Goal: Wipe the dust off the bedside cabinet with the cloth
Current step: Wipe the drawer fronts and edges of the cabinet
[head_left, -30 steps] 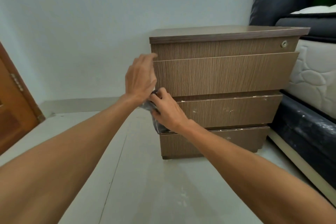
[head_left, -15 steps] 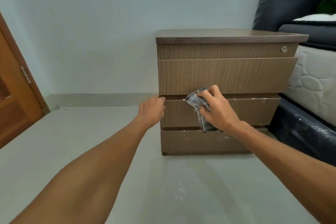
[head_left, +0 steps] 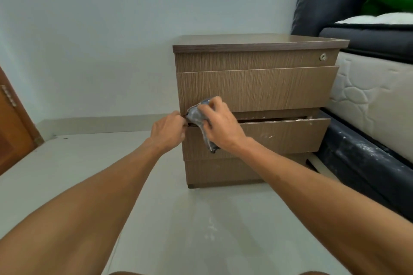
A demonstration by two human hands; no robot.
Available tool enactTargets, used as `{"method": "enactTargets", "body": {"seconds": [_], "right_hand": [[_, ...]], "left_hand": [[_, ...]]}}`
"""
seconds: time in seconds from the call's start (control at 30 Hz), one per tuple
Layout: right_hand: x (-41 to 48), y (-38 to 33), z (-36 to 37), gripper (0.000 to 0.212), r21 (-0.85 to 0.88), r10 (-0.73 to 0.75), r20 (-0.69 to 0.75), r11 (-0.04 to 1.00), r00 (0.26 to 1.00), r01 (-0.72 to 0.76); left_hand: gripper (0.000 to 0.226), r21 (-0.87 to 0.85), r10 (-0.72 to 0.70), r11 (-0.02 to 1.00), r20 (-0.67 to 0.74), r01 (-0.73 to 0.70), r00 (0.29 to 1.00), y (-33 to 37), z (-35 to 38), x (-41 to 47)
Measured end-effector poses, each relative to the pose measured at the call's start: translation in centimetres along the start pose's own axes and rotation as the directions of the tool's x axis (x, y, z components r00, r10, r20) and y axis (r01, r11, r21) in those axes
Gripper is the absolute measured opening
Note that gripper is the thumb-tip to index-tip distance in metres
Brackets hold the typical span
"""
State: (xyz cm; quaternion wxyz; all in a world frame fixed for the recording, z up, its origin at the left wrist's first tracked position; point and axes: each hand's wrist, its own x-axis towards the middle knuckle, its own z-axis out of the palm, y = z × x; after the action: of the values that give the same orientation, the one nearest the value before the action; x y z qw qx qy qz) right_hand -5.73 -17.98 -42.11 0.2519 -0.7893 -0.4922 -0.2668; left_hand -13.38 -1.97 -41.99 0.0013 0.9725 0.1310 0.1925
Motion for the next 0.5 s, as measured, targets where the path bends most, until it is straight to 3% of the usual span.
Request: {"method": "enactTargets", "body": {"seconds": [0.1,0.5], "right_hand": [[-0.4,-0.5,2.2,0.029,-0.061,0.047,0.095,0.997,0.994,-0.041],[-4.6,7.2,-1.7,0.041,-0.379,0.239,0.097,0.906,0.966,-0.186]], "left_hand": [[0.021,0.019,0.002,1.000,0.013,-0.002,1.000,0.1,-0.2,0.5],[0.025,0.030,0.164,0.986,0.030,-0.165,0.986,6.2,0.0,2.5]]}}
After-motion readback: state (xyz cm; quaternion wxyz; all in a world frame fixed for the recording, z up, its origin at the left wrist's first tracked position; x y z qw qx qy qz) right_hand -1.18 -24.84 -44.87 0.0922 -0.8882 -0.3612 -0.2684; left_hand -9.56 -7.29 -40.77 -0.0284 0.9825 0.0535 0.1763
